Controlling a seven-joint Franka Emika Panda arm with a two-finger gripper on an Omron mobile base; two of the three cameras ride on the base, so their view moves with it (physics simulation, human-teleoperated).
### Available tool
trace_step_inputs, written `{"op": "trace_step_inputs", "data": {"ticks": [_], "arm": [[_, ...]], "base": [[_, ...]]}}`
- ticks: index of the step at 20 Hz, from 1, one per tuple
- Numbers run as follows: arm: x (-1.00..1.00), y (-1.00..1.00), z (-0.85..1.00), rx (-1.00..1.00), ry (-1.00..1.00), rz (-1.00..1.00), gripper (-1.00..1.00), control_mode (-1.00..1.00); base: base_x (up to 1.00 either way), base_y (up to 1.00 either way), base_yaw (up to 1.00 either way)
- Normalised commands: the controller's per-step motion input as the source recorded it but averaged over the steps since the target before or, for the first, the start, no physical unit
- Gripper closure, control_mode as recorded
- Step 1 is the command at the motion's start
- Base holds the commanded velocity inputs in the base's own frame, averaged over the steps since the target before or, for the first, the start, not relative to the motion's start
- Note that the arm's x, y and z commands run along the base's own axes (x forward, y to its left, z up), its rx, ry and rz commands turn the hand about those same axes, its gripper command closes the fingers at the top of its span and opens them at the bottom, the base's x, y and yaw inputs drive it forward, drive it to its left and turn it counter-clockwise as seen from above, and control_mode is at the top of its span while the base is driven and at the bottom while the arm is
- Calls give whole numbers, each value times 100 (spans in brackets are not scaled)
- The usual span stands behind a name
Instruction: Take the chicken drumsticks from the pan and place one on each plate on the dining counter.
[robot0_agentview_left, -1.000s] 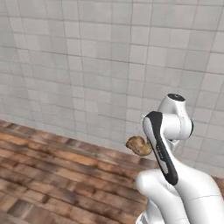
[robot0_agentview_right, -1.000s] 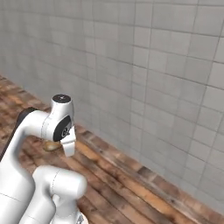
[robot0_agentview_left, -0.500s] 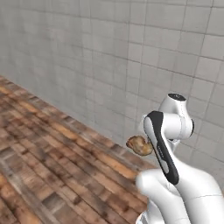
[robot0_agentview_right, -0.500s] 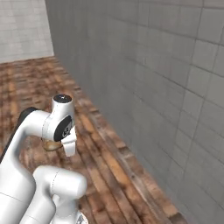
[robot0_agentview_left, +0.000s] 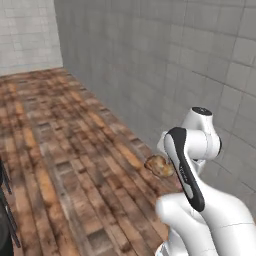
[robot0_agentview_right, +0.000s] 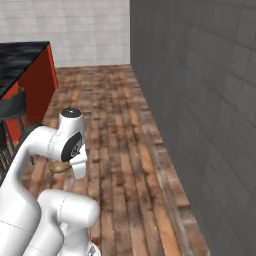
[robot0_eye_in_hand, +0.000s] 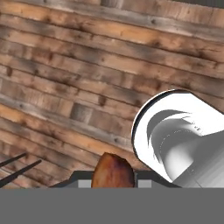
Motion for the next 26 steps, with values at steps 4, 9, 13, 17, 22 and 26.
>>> {"op": "trace_step_inputs", "data": {"ticks": [4,9,13,17,22,26], "arm": [[0,0,0,0,0,0,100,100],[0,0,0,0,0,0,100,100],[0,0,0,0,0,0,100,100],[0,0,0,0,0,0,100,100],[0,0,0,0,0,0,100,100],[0,0,0,0,0,0,100,100]], "base": [[100,0,51],[100,0,51],[100,0,51],[100,0,52],[100,0,52],[93,0,60]]}}
